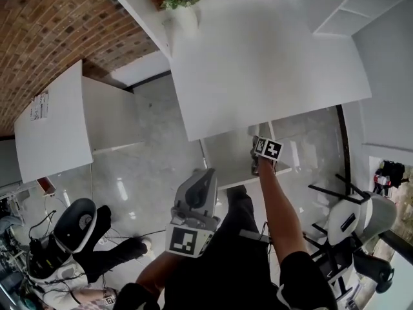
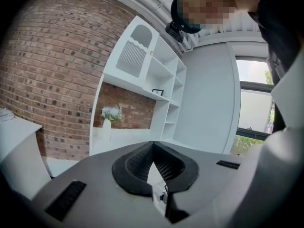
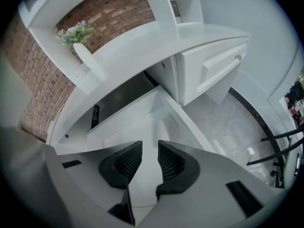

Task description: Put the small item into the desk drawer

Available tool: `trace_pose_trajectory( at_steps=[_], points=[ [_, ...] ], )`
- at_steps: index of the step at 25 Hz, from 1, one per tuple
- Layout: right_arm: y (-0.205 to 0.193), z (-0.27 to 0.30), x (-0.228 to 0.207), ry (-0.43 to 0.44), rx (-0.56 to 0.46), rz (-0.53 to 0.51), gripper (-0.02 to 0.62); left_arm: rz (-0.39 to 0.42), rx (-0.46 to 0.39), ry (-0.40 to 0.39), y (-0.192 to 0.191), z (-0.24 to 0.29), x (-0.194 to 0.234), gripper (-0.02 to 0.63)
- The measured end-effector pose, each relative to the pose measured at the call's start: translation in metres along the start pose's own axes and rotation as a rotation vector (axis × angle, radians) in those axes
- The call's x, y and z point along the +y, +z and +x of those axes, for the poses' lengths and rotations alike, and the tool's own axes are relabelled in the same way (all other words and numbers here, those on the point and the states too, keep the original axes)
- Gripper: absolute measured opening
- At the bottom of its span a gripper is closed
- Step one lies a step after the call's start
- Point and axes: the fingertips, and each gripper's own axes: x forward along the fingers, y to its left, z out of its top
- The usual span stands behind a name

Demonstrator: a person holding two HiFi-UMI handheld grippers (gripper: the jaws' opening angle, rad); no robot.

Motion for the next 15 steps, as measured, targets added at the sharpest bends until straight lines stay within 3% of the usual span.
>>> trace_pose_trajectory(
  at_steps=[7, 15],
  points=[
    [0.007, -0.055, 0.019, 0.03, -0.057, -0.055, 0.031, 0.035, -0.045, -0.029, 0.025, -0.03, -0.004, 0.023],
    [0.024, -0.132, 0.056, 0.106, -0.186, -0.076, 0.014, 0.099, -0.09, -0.053, 0.05, -0.058, -0.002, 0.023]
  ],
)
